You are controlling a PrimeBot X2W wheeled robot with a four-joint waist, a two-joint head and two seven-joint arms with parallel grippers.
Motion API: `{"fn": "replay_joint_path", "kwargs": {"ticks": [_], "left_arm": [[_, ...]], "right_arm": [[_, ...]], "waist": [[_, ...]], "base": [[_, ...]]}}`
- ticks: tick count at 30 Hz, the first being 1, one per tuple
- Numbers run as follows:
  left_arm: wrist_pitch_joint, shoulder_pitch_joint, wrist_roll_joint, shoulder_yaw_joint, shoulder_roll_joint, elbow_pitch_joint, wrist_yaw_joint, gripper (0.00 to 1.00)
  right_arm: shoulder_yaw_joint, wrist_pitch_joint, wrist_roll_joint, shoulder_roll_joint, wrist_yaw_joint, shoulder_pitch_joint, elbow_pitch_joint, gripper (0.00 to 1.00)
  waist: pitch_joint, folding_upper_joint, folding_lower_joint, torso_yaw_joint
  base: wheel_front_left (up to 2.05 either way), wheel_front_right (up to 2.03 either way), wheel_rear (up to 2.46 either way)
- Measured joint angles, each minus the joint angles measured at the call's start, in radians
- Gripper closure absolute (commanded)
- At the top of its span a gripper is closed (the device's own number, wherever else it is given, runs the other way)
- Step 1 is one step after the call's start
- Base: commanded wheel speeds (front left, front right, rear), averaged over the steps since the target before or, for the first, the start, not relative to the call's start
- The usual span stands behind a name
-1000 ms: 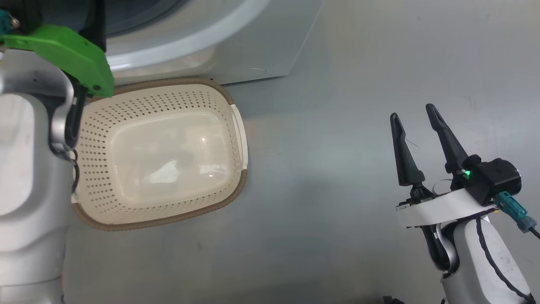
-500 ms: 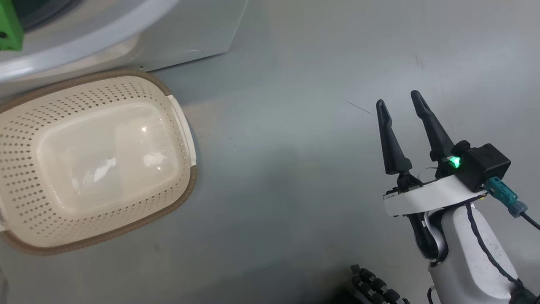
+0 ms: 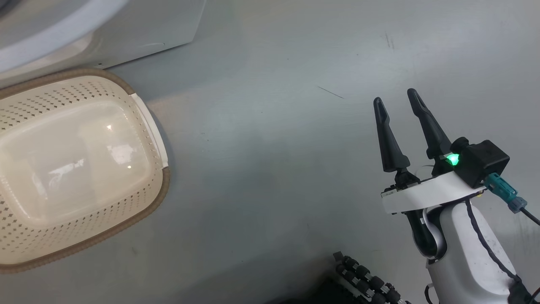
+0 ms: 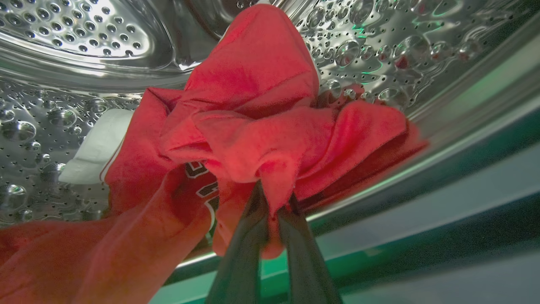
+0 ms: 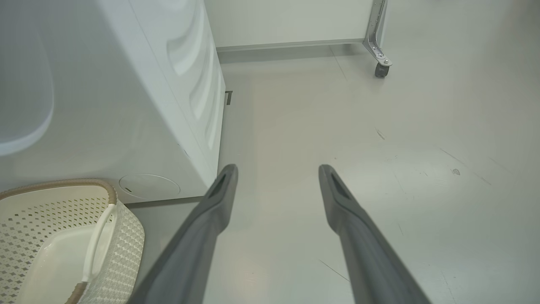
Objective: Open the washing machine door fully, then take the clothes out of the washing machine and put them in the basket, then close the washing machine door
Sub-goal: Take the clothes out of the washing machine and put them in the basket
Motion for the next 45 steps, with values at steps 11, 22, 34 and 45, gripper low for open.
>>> {"fn": "replay_joint_path", "kwargs": {"ticks": [11, 22, 34, 45], "left_arm": [[-0.065, -0.03, -0.014, 0.002, -0.037, -0.008, 0.0, 1.0], [-0.227, -0.031, -0.017, 0.006, -0.076, -0.052, -0.001, 1.0], [-0.417, 0.07, -0.032, 0.004, -0.15, -0.108, -0.002, 1.0], [-0.596, 0.24, -0.035, -0.006, -0.217, -0.154, -0.002, 1.0]], "right_arm": [[-0.023, 0.0, 0.012, 0.001, 0.0, -0.013, -0.002, 0.0], [-0.053, 0.0, -0.025, 0.001, 0.0, -0.019, -0.002, 0.0], [-0.086, 0.0, -0.065, -0.019, 0.0, -0.021, -0.002, 0.0], [-0.101, 0.0, -0.095, -0.044, 0.0, -0.007, 0.0, 0.0]], "waist": [[0.009, 0.0, 0.0, 0.023], [0.01, 0.0, 0.0, 0.093], [-0.024, 0.0, 0.0, 0.161], [-0.094, 0.0, 0.0, 0.227]], "base": [[0.0, 0.0, 0.0], [0.0, 0.0, 0.0], [0.0, 0.0, 0.0], [0.0, 0.0, 0.0]]}}
